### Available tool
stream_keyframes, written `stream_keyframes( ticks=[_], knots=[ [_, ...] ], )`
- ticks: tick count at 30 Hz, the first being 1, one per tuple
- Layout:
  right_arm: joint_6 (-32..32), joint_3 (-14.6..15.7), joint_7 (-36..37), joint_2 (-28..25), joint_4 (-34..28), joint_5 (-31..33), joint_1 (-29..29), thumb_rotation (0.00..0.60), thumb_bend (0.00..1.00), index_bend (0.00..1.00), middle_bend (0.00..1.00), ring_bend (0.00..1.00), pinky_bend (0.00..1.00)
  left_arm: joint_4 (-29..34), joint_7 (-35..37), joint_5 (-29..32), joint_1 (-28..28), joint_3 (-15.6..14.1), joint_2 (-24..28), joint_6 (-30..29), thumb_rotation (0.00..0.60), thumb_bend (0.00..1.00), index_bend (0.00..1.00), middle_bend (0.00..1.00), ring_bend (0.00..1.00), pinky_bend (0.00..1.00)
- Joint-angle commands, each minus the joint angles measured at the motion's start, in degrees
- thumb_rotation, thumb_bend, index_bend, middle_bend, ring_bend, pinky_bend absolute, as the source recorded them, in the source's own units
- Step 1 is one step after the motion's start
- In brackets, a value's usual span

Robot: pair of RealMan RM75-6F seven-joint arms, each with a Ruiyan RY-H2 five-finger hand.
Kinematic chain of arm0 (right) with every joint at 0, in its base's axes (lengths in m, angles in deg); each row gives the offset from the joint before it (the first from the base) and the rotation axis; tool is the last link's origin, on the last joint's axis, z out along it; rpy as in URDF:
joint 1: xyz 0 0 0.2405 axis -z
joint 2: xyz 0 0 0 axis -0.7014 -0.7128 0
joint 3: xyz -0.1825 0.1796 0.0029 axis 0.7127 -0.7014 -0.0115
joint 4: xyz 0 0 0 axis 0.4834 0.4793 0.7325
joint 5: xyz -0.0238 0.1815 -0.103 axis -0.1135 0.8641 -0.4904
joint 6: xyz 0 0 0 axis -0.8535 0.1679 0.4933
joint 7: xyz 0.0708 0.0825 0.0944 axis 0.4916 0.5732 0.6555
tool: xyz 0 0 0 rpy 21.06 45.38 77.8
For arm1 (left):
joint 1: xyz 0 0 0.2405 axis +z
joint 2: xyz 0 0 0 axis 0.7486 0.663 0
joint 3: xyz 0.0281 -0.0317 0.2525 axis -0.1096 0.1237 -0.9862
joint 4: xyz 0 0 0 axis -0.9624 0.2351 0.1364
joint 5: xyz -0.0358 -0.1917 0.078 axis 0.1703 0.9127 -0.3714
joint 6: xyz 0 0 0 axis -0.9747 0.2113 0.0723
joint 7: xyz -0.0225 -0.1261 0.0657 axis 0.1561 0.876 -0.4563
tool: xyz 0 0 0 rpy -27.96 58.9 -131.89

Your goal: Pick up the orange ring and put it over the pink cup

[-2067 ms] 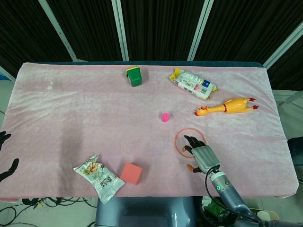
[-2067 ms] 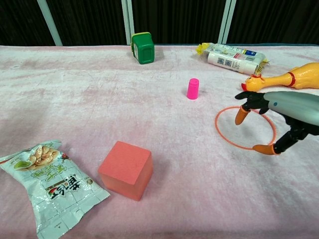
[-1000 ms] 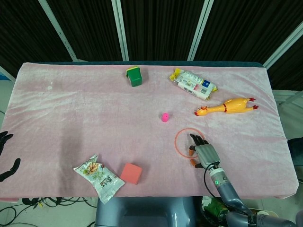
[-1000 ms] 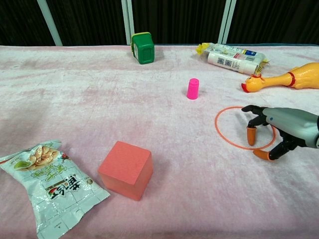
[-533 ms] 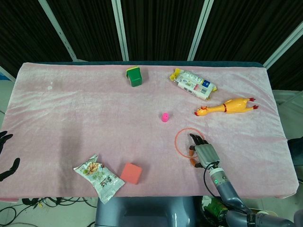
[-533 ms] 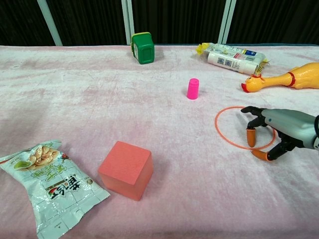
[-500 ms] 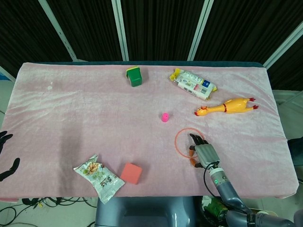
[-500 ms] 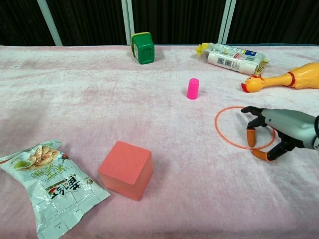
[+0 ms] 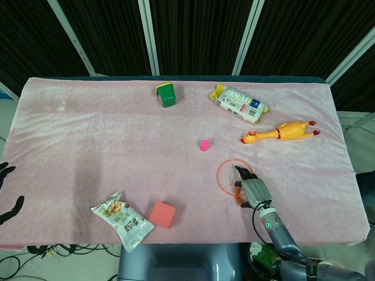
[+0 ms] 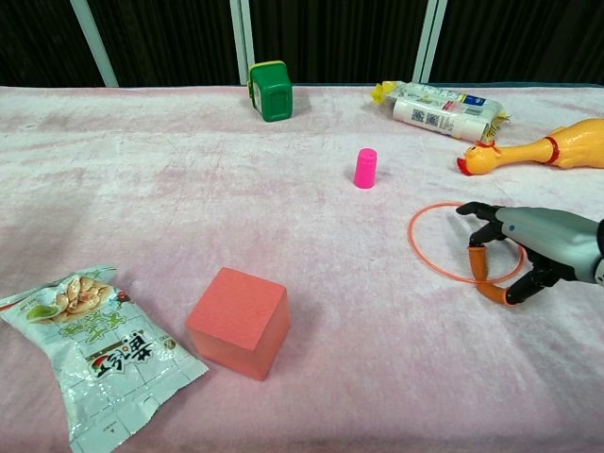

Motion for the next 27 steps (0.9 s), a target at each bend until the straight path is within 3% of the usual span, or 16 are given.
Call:
stream_keyframes(
  ticks=[1,27],
  knots=[
    [-0.1,0.1,-0.1,-0.2,-0.3,0.1,0.1,0.6,0.34,0.63,0.0,0.0,0.18,0.0,0.0,-0.1,0.0,0.0,0.0,0.0,0.6,0.33,0.19,0.12,0.0,0.0],
    [4.7,-1.1,-0.4,-2.3,-4.6,-2.7,0.9,0.6,0.38,0.77,0.0,0.0,0.18,0.3,0.6,-0.2,0.3,0.1,0.5,0.5,0.6,0.33,0.19,0.12,0.0,0.0]
  ],
)
